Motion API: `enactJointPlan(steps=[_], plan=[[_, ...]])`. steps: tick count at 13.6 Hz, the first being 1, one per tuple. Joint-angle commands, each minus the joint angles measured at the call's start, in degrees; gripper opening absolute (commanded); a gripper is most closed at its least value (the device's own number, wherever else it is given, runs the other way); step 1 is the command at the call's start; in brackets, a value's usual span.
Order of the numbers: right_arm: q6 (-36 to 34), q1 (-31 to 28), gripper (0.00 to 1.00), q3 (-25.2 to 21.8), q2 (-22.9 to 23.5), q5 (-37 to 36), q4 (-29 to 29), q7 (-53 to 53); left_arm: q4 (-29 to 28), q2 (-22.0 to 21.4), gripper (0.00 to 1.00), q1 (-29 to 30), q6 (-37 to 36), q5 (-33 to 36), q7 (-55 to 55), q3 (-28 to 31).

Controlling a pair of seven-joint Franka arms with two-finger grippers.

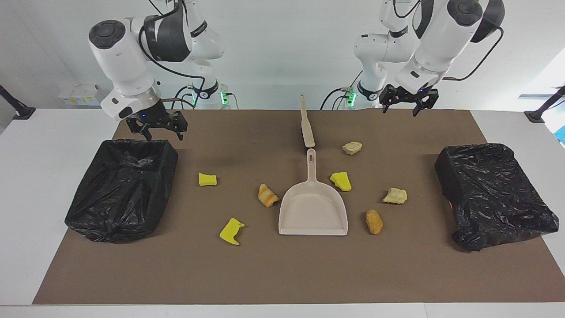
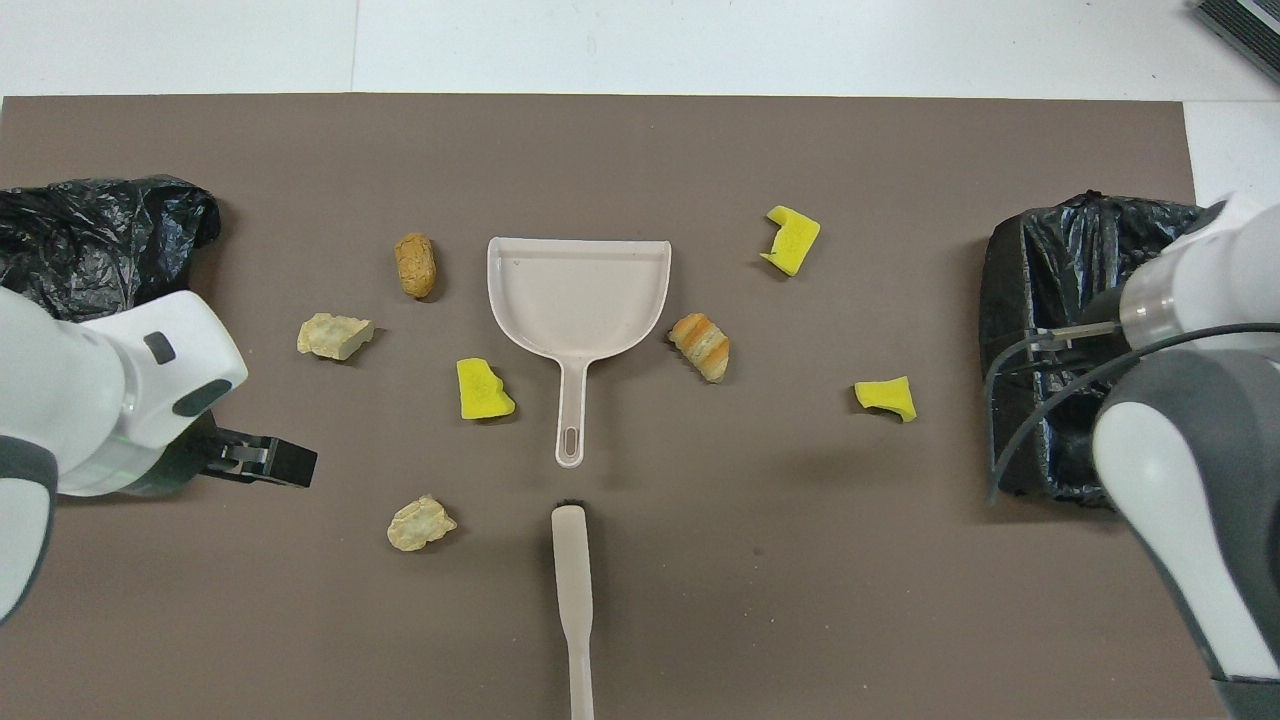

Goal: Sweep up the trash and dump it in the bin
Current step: 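Reach the right gripper to the dustpan handle while the left gripper approaches the brush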

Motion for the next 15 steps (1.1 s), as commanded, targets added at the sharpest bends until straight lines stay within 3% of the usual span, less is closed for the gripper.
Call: enactJointPlan(steps=[1,5,9,15], plan=[[3.99,4.52,1.00,0.07,2.28,2.75,-0.53,5.02,-9.88,-6.27,1.00,-3.35,5.57,-1.43,-2.34,0.83],[6.11,10.42,1.00,0.16,8.77,2.93,4.38,12.67,-15.87,-8.30,1.00,-6.78,8.39,-1.60,-4.19,0.75],[6.46,17.00,1.00,0.24,14.14,6.01,9.32,21.62,-23.34,-10.85,1.00,-15.38,13.66,-2.13,-10.60,0.75],[10.24,25.97,0.98,0.16,22.31,5.30,17.65,34.63,-27.21,-11.47,1.00,-26.28,16.65,-5.38,-22.64,0.75]])
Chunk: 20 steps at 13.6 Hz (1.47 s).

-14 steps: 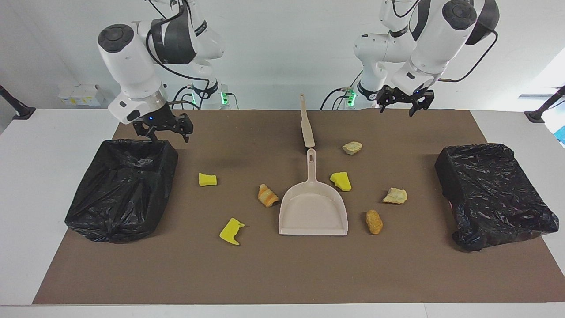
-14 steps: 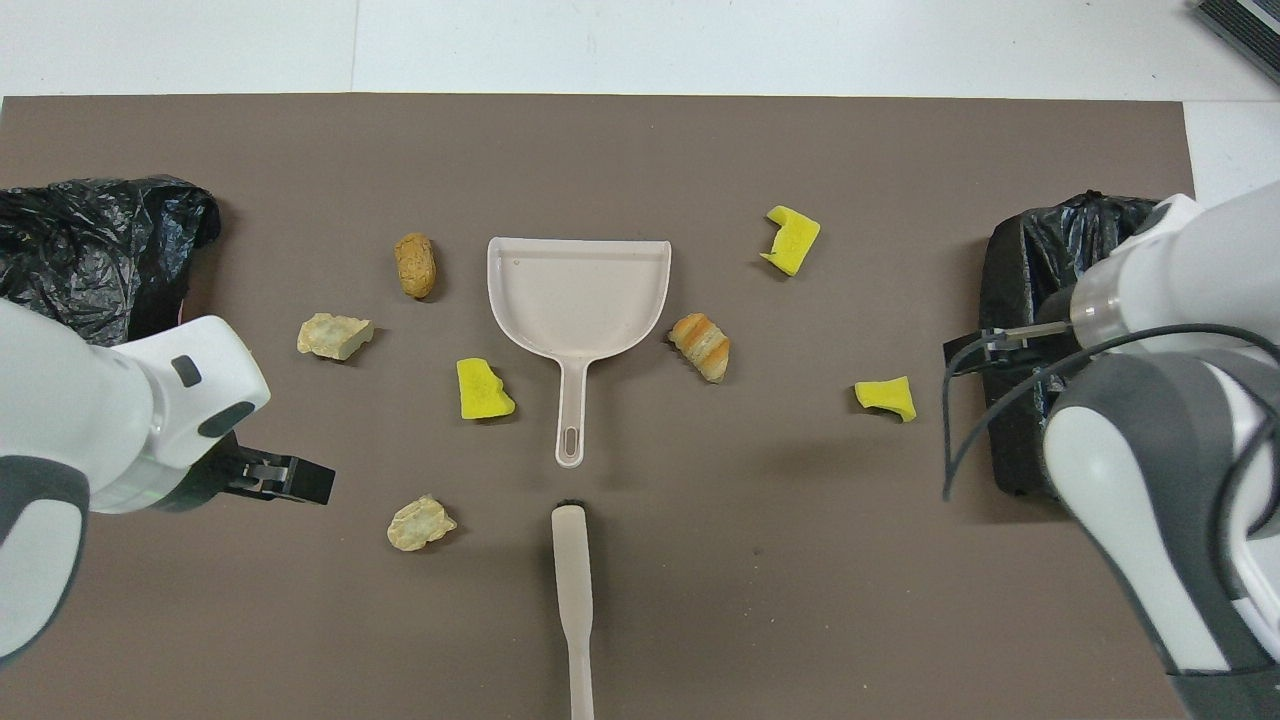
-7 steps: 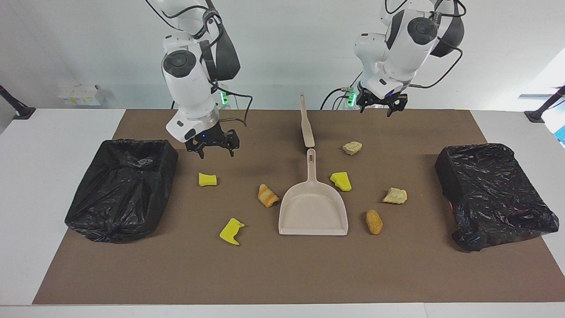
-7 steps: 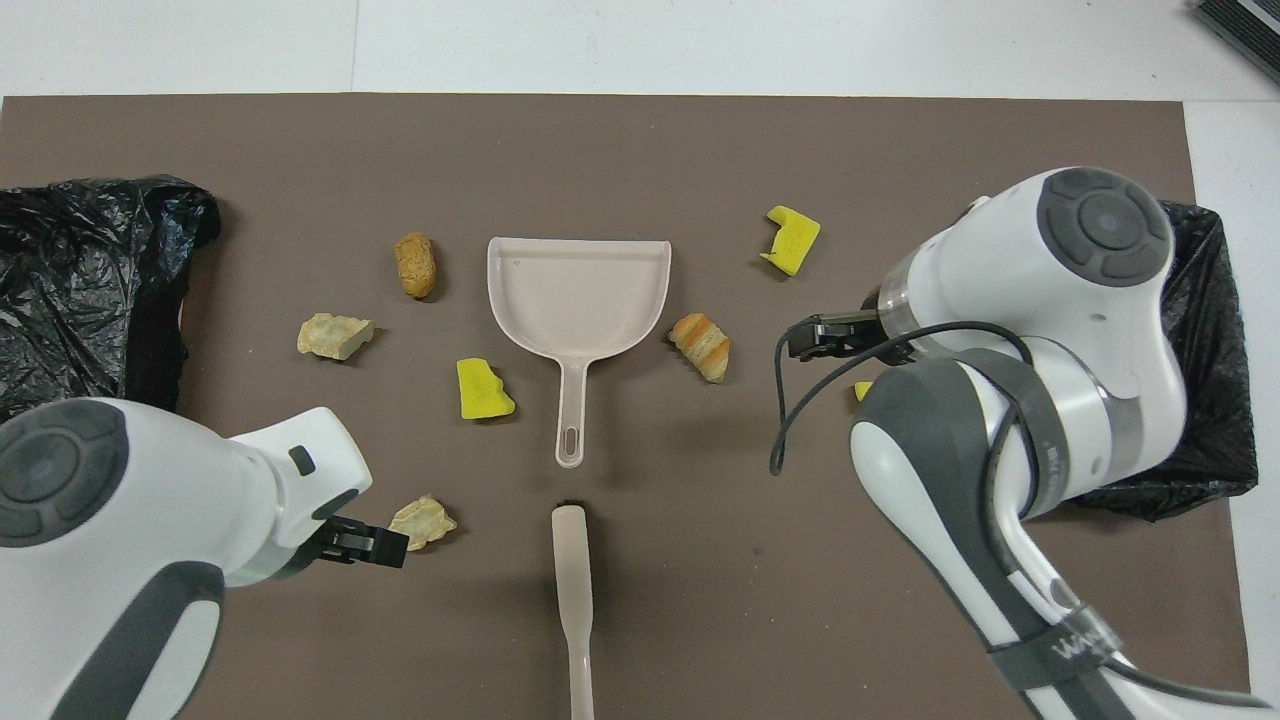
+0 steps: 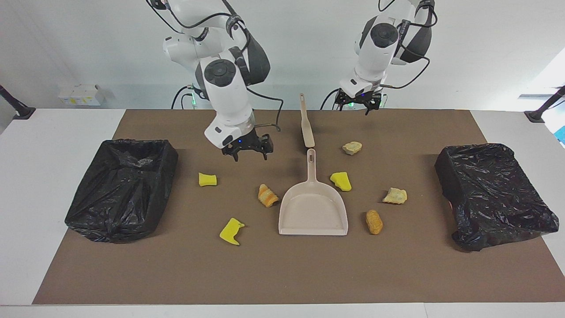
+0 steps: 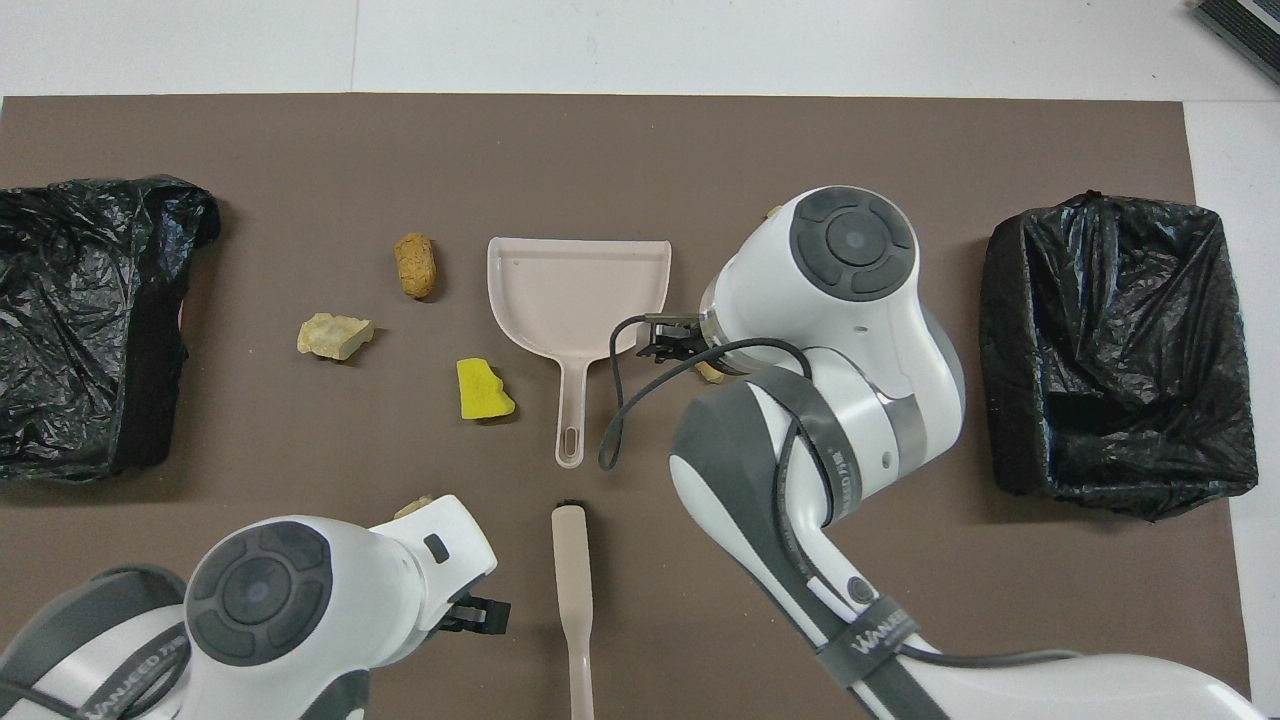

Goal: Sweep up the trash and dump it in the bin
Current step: 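Reach the right gripper to the dustpan handle while the left gripper approaches the brush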

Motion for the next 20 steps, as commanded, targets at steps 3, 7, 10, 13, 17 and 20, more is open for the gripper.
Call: enactJointPlan(steps=[3,7,10,13,17,20], plan=[[2.08,6.06,0.95,-0.34,7.90,-1.24,7.62,9.34,-10.89,-1.59,1.00,-15.68,15.61,-0.84,-16.31,0.93],[5.33,9.67,0.88,-0.34,11.16,-4.49,7.99,12.80,-11.70,1.21,1.00,-21.05,20.65,-3.11,-21.18,0.93],[5.43,9.85,0.84,-0.08,11.61,-7.57,7.54,12.45,-11.70,6.05,1.00,-25.89,26.80,-3.21,-30.04,0.93],[6.30,12.47,0.77,-0.16,11.95,-8.54,6.49,12.79,-11.79,6.15,1.00,-26.26,26.64,-3.21,-30.68,0.93],[8.68,13.19,0.69,-0.16,12.31,-8.63,5.17,12.88,-12.58,6.32,0.99,-26.26,26.21,-3.21,-30.95,0.93],[8.85,12.93,0.47,-0.16,12.31,-9.51,4.21,12.62,-12.67,6.15,0.70,-26.26,25.51,-3.21,-30.95,0.93]])
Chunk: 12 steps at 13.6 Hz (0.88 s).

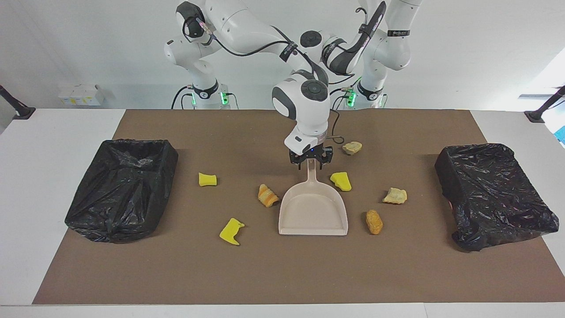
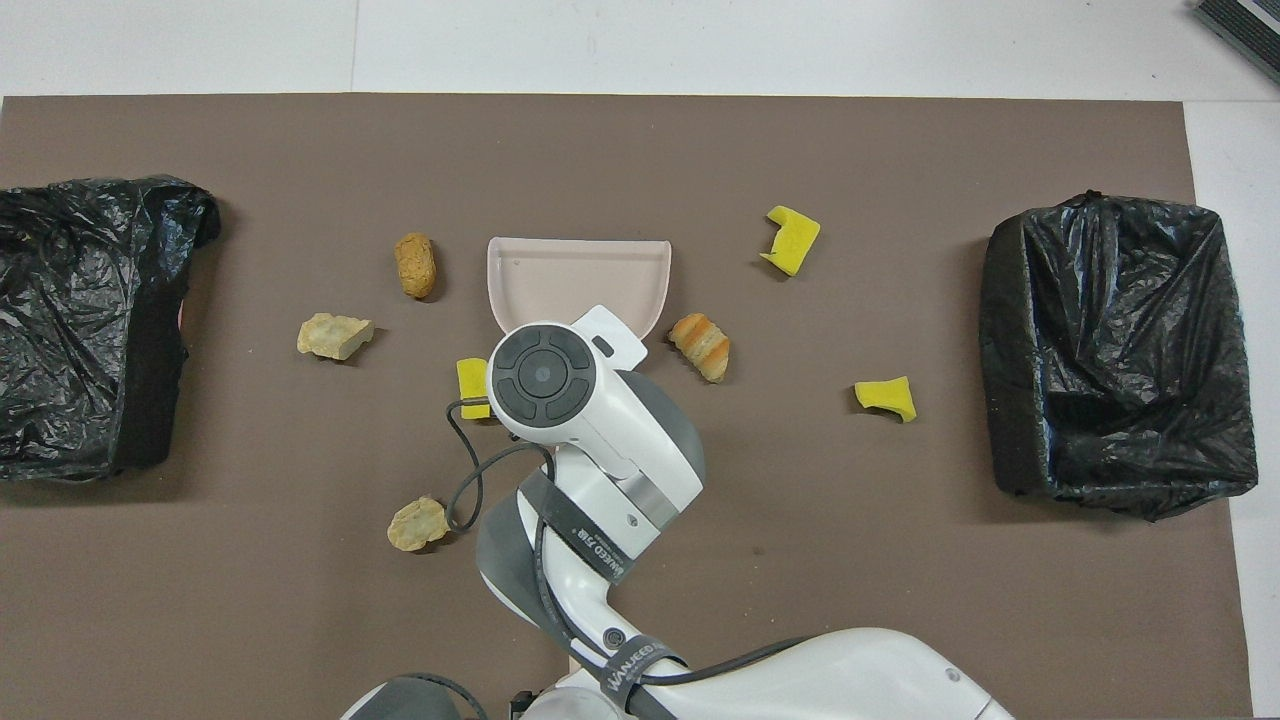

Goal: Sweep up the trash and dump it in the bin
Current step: 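Reach the right gripper to the dustpan handle while the left gripper approaches the brush, then grasp the dustpan with the right gripper while the left gripper grasps the brush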

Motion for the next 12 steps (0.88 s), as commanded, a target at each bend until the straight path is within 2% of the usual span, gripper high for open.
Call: enactJointPlan(steps=[1,2,4,6,9,12], plan=[[1.85,-0.48,0.38,0.24,-0.38,-1.82,-1.47,0.99,-1.19,-1.01,0.53,-1.10,-0.33,-0.65,-0.72,0.77],[1.85,-0.57,0.27,0.24,-0.38,-1.74,-1.47,0.73,-1.19,-1.10,0.46,-1.10,-0.42,-0.65,-0.90,0.77],[1.67,-0.66,0.00,0.33,-0.38,-1.74,-1.73,0.11,-1.28,-1.10,0.44,-1.10,-0.42,-0.65,-1.08,0.77],[0.80,-1.01,0.00,0.33,-1.16,-1.74,-1.47,-0.15,-1.72,-1.27,0.33,-1.10,-0.60,-0.65,-0.99,0.77],[-1.05,-2.50,0.00,0.24,-3.27,-1.65,-1.55,-4.62,-1.63,-1.10,0.05,-0.32,-1.83,-0.65,-0.81,0.95],[-2.54,-5.31,0.00,0.24,-5.82,-1.47,-1.82,-13.65,-1.02,-0.57,0.01,0.74,-2.71,-0.65,-0.99,1.21]])
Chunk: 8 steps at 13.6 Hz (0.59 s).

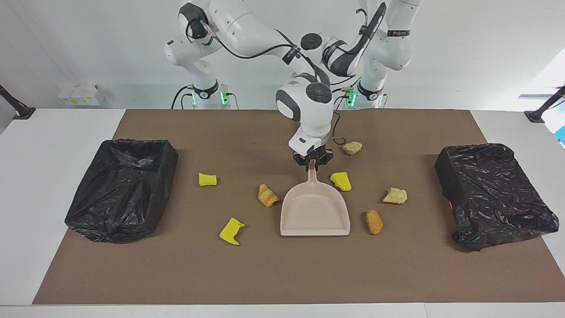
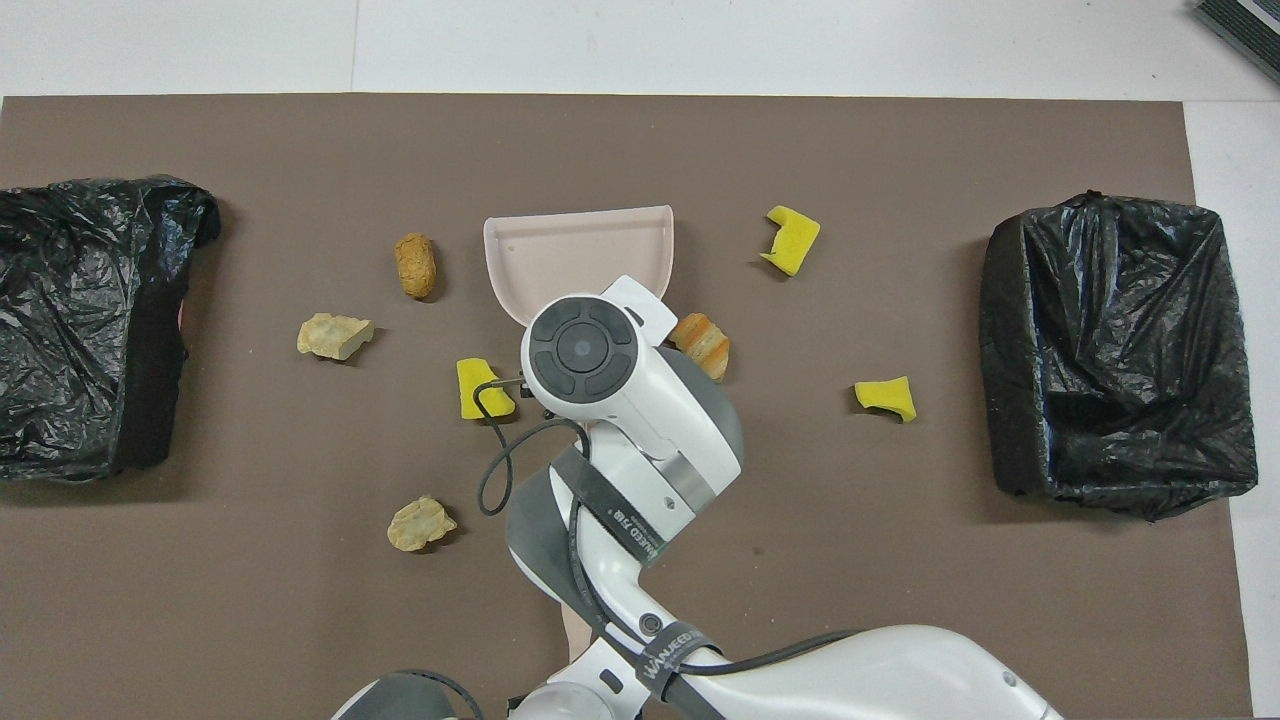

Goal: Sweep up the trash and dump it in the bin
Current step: 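Grasp the dustpan with the right gripper while the left gripper grasps the brush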

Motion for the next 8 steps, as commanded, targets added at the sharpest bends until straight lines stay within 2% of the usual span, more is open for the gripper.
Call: enactJointPlan(steps=[1,4,6,8], plan=[[-2.85,-3.48,0.00,0.46,-3.88,-0.18,-1.52,-11.37,-0.24,-0.56,0.00,1.88,-1.34,-0.54,-0.33,0.32],[-7.95,-6.65,0.00,0.46,-5.73,0.35,-1.61,-29.75,1.42,-0.48,0.00,3.92,-3.88,-0.10,-0.15,0.50],[-11.11,-7.62,0.00,0.46,-6.35,0.26,-1.52,-36.27,2.21,-0.56,0.00,7.42,-4.67,0.25,0.20,0.50],[-15.68,-7.97,0.00,0.37,-7.05,-0.79,-1.69,-45.14,5.10,-0.56,0.00,9.62,-8.78,3.31,0.29,0.50]])
